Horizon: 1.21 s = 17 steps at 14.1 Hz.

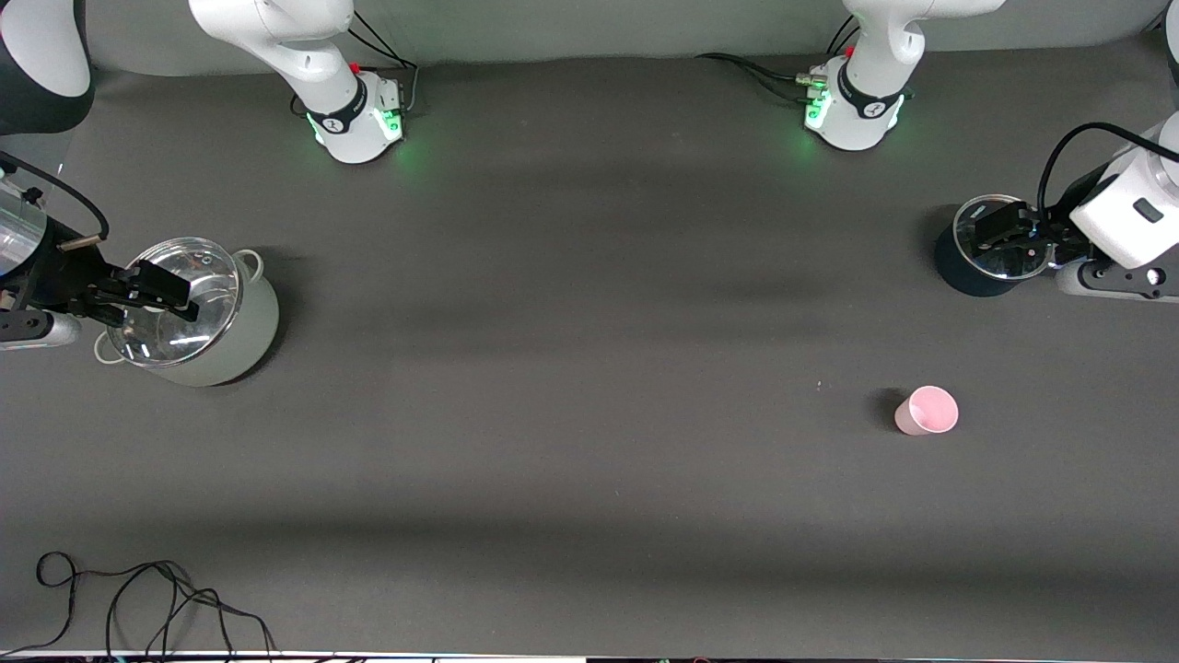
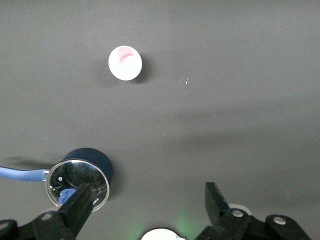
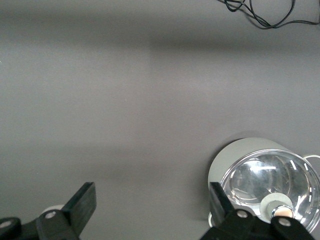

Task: Transfer pink cup from left to right arm
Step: 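Move the left gripper from the saucepan toward the pink cup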

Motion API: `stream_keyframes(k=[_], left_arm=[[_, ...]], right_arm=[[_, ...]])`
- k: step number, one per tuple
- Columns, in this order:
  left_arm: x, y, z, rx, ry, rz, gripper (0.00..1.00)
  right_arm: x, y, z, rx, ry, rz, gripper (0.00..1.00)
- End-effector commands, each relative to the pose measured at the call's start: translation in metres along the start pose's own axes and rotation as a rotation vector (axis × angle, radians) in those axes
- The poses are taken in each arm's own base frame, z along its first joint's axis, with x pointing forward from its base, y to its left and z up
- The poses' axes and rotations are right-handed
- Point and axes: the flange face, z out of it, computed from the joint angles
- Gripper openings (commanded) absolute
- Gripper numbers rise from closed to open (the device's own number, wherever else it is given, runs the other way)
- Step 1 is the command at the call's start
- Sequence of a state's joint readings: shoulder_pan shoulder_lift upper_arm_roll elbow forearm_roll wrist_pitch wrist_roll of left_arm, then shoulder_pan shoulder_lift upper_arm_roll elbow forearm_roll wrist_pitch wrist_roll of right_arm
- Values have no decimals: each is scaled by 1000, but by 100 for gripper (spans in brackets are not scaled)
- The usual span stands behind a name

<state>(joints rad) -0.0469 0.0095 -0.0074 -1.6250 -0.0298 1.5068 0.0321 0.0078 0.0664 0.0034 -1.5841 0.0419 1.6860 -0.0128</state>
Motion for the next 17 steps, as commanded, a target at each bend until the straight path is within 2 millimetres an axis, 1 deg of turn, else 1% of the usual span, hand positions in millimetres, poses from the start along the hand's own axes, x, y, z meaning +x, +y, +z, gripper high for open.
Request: stream_keyframes(k=[1,3,9,11,12,13,15,16,17], left_arm=[[2,0,-5,6,9,-8,100],[3,1,-6,6,14,-7,100],[6,0,-7,7,37,9,100],[9,-1,-13,8,67,15,100],[11,-4,-16,8,83,49,100],[14,-15,-18,6,91,109,100],[24,-18,-26,8,114,255,100],[30,-26,-28,7,122,305,100],[34,-41,-29,6,127,342,100]], right_arm=[[-3,0,1,16,3,-6,100],[1,-4,3,15,3,-12,100],[0,-3,2,15,3,-11,100],[0,-2,2,14,3,-9,100],[1,-2,1,14,5,-9,100],[0,-1,2,14,3,-8,100],[0,0,2,14,3,-6,100],[0,0,1,14,3,-6,100],[0,-1,2,14,0,-8,100]])
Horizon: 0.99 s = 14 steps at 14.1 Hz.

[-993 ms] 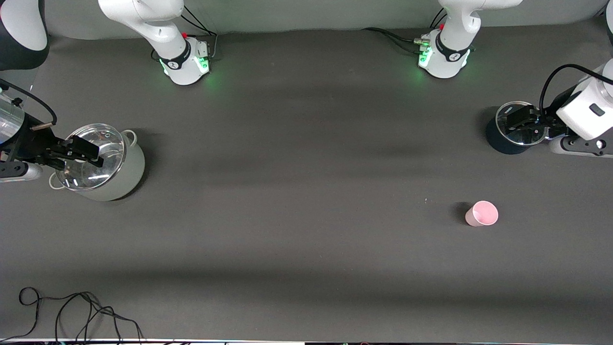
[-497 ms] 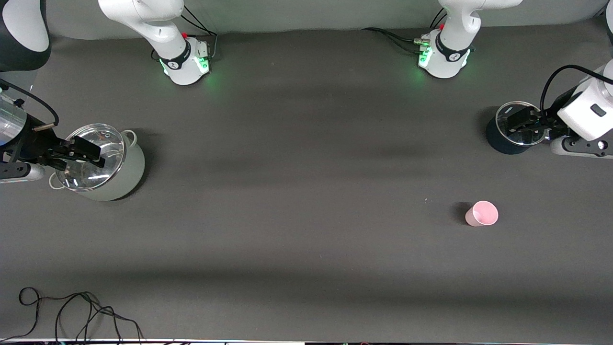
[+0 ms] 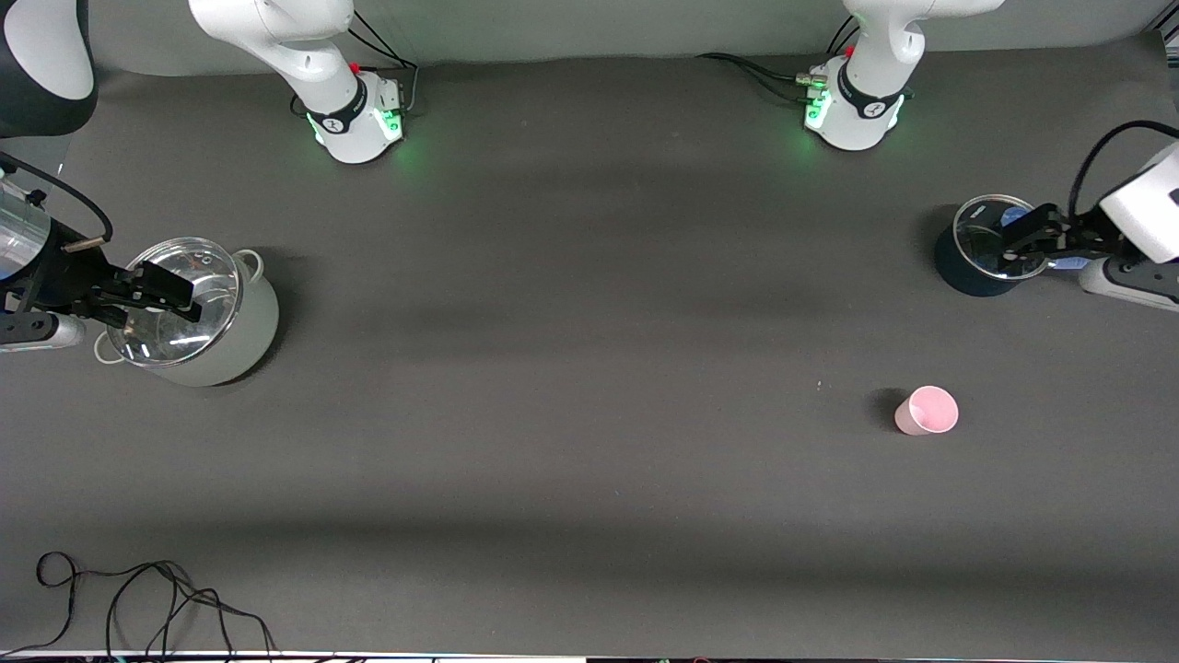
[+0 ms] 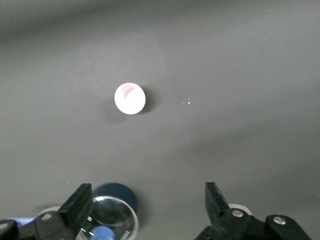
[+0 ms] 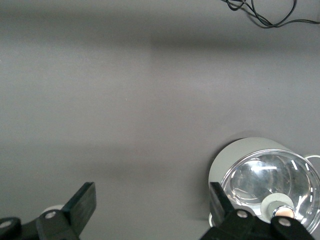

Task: Transfer pink cup from left to right arm
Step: 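Move the left gripper from the saucepan toward the pink cup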

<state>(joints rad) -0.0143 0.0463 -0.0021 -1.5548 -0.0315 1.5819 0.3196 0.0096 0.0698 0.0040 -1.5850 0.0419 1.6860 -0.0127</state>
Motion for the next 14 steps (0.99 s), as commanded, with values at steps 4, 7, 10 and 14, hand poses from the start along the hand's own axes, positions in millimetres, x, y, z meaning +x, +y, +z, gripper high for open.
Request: stream_keyframes(k=[4,7,10,14], left_arm=[[4,-95,18,-171,97,274,100],[-13,-150,40,-294,216,427,100],[-28,-202,77,-395,324,490,100],[-48,-249,142,-480,384,648,100]], right_arm=[[0,1,0,14,6,-4,100],[0,0,0,14,6,-6,100],[0,0,0,14,6,-6,100],[0,0,0,14,6,-6,100]])
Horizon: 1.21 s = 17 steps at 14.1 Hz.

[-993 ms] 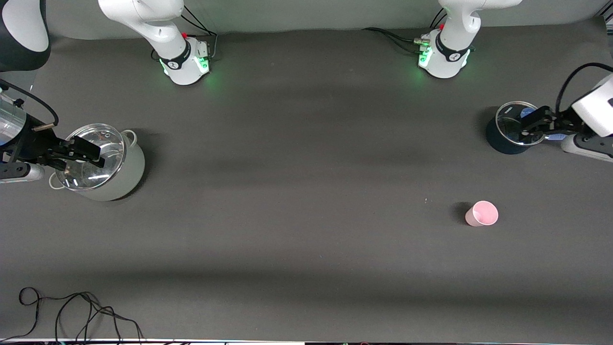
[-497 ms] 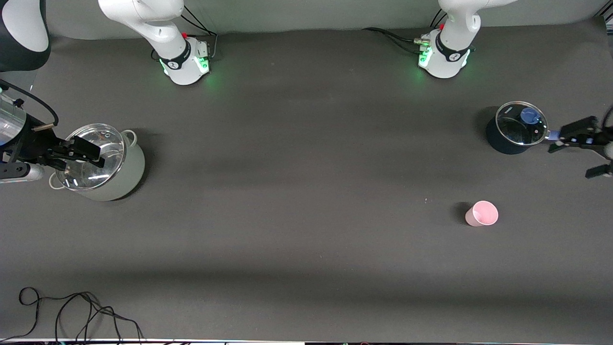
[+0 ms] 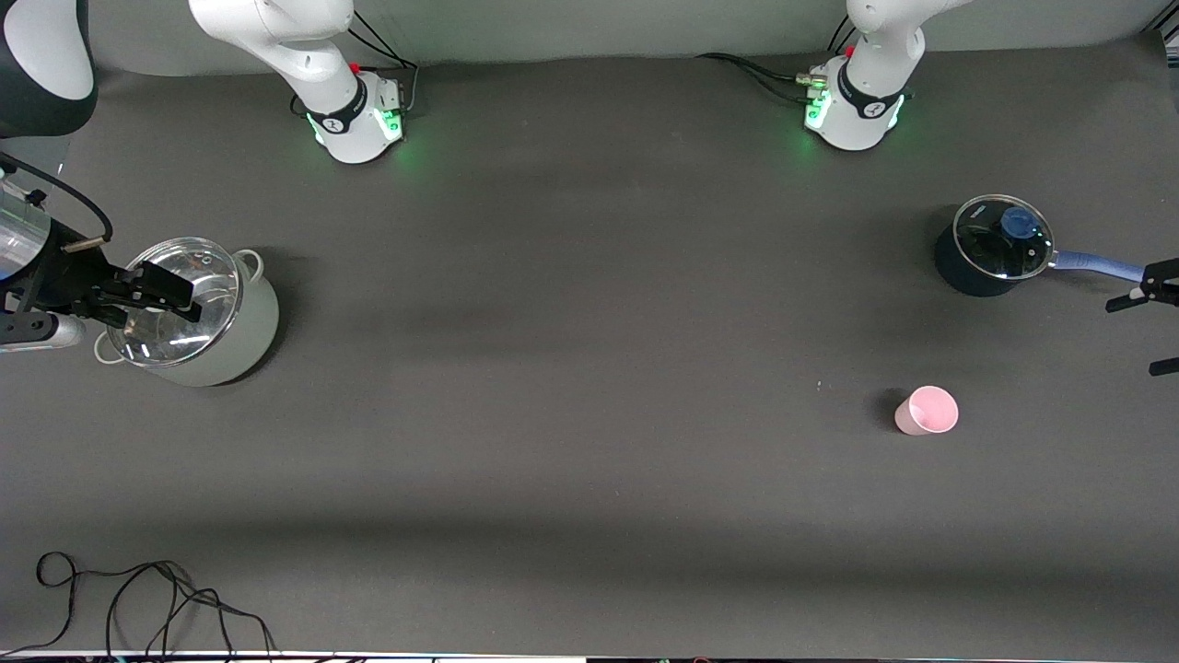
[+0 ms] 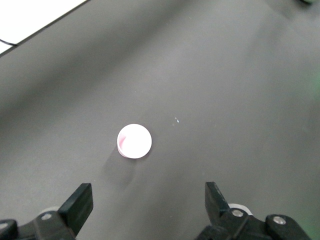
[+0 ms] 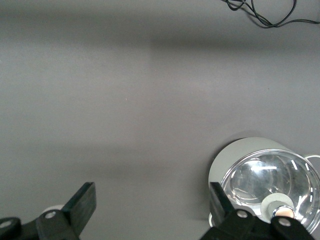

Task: Transfer pink cup from left to right arm
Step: 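Move the left gripper from the saucepan toward the pink cup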

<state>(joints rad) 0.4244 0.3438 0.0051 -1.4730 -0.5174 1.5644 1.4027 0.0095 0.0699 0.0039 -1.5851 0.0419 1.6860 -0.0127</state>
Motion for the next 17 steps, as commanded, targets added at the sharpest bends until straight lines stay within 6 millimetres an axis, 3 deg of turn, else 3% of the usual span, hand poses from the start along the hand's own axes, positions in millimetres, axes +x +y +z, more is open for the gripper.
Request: stream_keyframes(k=[1,5,7,12,17], left_arm=[[-42,-28,20,-89,86,110,100],[-127,-66,59,-131,248,253,100],[-153,-81,90,-146,311,329,100],[-194,-90,183,-75,470,428,100],[-200,-88,256,19,563,459,100]], right_arm=[[0,0,0,13,6,-6,100],[-1,-1,0,13,6,-7,100],[-1,-2,0,13,6,-9,100],[-1,-2,0,13,6,-9,100],[-1,-1,0,13,5,-7,100]])
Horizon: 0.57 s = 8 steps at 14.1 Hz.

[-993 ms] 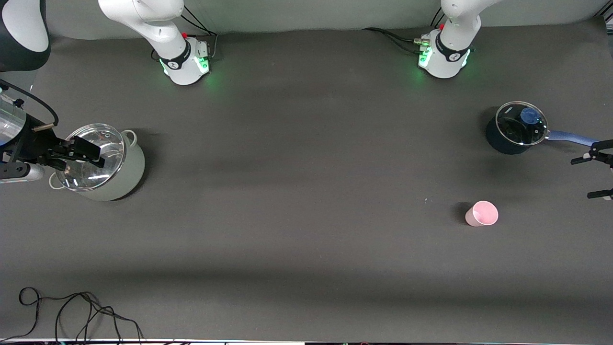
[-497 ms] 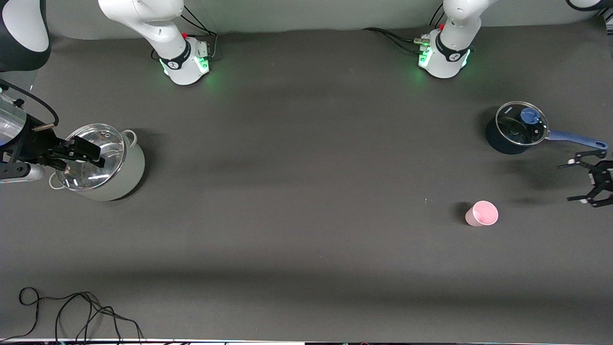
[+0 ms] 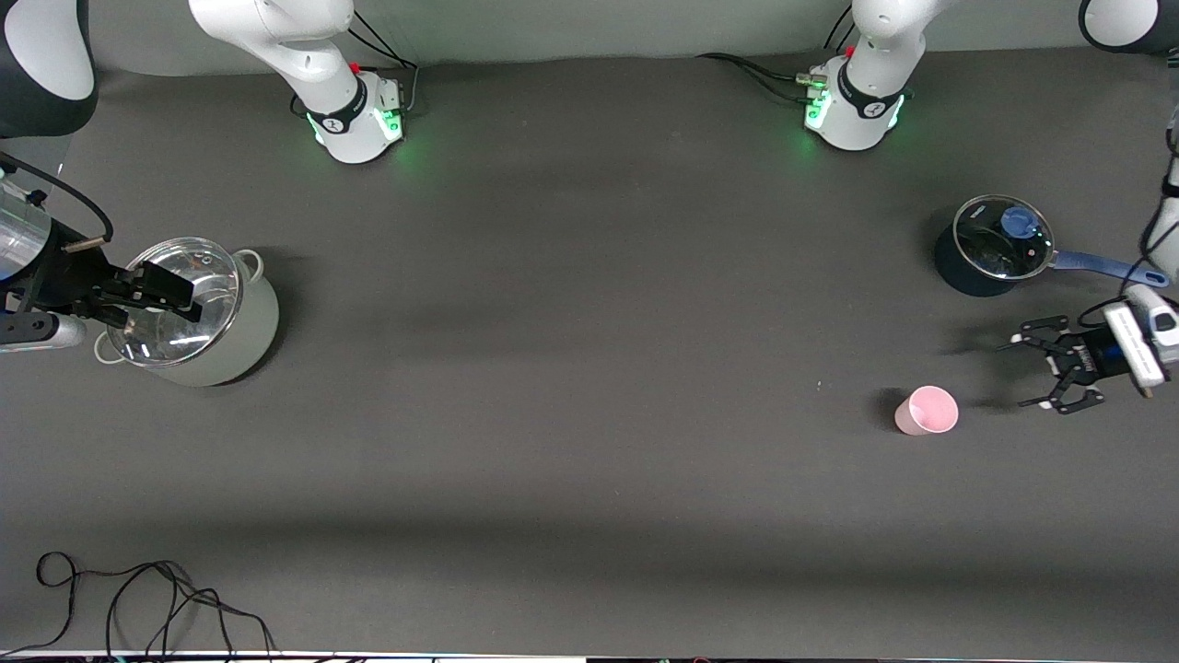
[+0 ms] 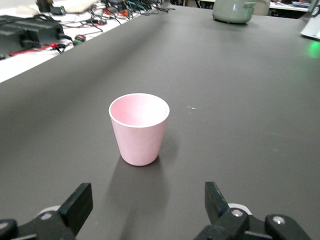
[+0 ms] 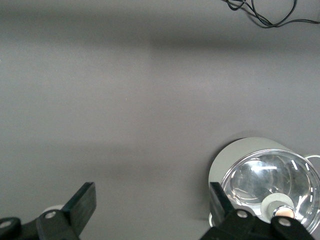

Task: Transfer pink cup from left to right arm
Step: 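Move the left gripper from the saucepan toward the pink cup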

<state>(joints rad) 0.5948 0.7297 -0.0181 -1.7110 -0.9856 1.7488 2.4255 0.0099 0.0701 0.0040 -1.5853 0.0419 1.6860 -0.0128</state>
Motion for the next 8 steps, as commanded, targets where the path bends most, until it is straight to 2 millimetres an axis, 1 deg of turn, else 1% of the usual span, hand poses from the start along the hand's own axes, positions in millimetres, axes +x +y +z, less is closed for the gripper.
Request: stream_keyframes(k=[1,2,6,8], left_arm=[[-7,5,34,44,42,43,100],[-12,6,41,58,44,44,100],[-28,10,79,80,82,69,100],[-31,11,86,91,78,69,100]], right_arm=[[-1,0,0,13,5,-6,100],[-1,0,0,13,5,-6,100],[-1,0,0,13,4,-6,100],[-1,0,0,13,4,-6,100]])
